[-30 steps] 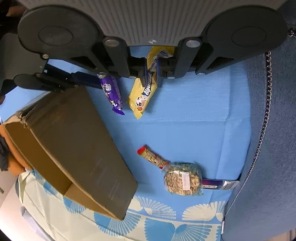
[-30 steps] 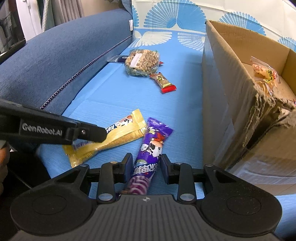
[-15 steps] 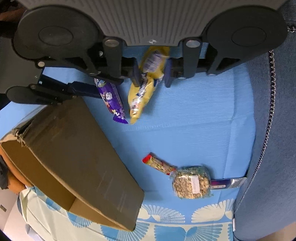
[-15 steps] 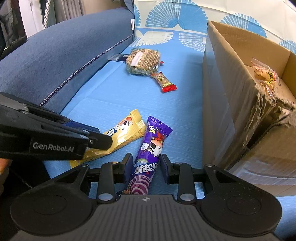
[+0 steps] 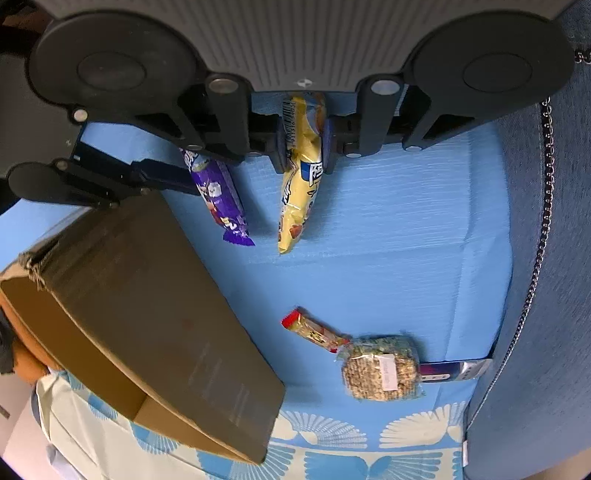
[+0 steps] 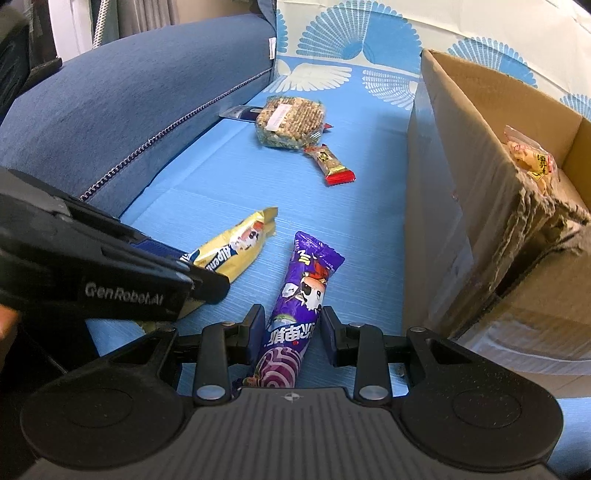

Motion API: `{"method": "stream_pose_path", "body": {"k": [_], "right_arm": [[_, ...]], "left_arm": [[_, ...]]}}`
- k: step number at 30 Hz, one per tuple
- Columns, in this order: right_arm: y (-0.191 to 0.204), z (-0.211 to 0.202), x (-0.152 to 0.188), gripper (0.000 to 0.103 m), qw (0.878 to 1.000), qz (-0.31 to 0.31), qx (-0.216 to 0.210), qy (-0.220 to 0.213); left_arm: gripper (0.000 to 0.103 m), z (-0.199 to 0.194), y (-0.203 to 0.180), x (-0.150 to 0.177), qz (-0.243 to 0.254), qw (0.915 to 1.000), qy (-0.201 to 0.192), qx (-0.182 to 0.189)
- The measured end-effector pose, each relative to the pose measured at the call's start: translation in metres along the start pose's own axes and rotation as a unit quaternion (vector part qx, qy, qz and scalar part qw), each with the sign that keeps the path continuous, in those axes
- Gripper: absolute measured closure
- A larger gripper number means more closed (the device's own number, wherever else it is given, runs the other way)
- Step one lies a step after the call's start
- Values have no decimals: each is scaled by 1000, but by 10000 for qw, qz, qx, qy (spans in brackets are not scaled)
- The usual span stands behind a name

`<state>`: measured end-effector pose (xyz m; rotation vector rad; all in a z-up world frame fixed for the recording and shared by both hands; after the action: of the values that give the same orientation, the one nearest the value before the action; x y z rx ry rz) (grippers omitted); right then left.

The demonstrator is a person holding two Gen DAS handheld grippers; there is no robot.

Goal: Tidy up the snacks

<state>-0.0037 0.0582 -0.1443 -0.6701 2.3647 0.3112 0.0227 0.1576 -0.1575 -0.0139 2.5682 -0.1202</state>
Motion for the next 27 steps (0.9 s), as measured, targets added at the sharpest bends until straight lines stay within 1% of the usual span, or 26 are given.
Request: {"method": "stream_pose_path", "body": {"k": [3, 6, 10, 15, 20, 24, 27], "right_arm": [[1, -1, 1, 70, 10000, -51, 31, -33], [0, -3, 2, 78, 9999, -74, 65, -72], [-1, -6, 2, 82, 9999, -67, 95, -123], [2, -15, -3, 84, 9993, -111, 106, -337], [7, -23, -9, 84, 9985, -125, 60, -523], [10, -27, -11, 84, 9981, -147, 32, -603], [12, -29, -13, 84, 9978, -123, -9, -646]], "left_arm": [[84, -2, 3, -1, -119, 9999, -51, 48], [84, -5, 4, -3, -177, 9997, -119, 90], [84, -10, 6, -3, -242, 9994, -204, 132], [84, -14, 11, -5, -395, 9984, -329, 232], [84, -22, 18, -8, -617, 9961, -540, 333], [84, -27, 23, -10, -756, 9944, -662, 338], [84, -30, 26, -11, -810, 9937, -722, 274]]}}
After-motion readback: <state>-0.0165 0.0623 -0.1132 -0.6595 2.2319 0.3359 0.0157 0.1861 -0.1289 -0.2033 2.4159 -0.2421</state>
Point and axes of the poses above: each gripper's, at about its wrist camera, not at the fingertips, and z roughly the way its jaws point, y to its left, x to its underside, the point moved 8 cm from there along z, roughly the way its jaws point, and after that the axes turned 3 degrees about -x, right-handed, at the moved point
